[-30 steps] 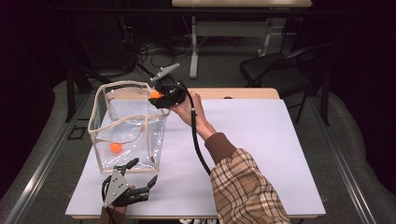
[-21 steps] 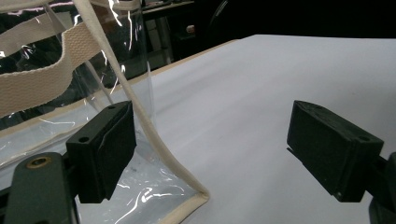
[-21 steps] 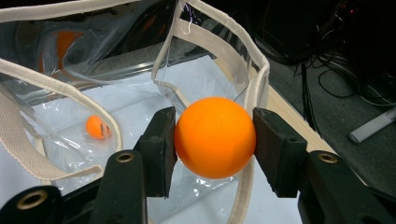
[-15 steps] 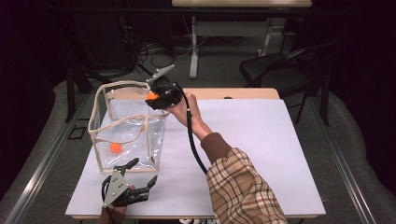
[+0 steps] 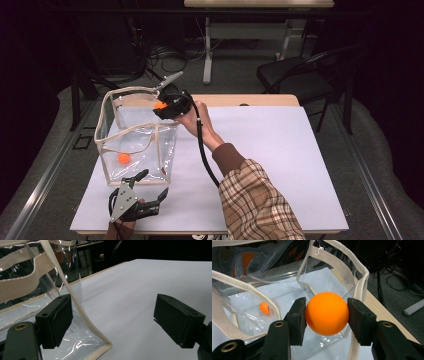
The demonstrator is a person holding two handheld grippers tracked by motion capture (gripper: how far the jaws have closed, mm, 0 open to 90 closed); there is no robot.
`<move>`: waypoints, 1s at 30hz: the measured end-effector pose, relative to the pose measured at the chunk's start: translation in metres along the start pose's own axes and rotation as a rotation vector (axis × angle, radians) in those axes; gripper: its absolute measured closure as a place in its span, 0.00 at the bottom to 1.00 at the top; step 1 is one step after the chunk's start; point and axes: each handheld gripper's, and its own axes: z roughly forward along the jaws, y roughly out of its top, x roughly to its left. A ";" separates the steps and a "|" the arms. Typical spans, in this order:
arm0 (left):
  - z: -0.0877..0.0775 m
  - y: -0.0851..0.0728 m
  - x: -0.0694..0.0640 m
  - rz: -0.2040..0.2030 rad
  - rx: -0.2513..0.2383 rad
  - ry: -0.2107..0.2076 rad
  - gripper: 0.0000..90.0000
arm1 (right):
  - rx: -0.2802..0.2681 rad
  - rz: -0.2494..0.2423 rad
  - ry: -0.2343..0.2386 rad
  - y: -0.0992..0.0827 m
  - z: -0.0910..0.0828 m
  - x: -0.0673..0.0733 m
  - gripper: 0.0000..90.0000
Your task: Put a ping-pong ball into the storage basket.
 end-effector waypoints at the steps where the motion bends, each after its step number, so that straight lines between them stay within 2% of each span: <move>1: 0.000 0.000 0.000 0.001 0.000 0.001 0.17 | 0.003 -0.002 0.003 0.000 0.001 0.000 0.57; 25: 0.000 0.000 0.000 -0.004 -0.003 0.001 0.17 | 0.030 -0.003 0.023 -0.001 0.013 0.003 0.56; 29: 0.000 0.000 0.000 -0.001 0.000 -0.001 0.17 | 0.037 0.004 0.037 0.000 0.015 0.003 0.55; 30: 0.000 0.000 0.000 -0.003 0.000 -0.001 0.17 | 0.036 0.008 0.029 0.001 0.015 0.004 0.51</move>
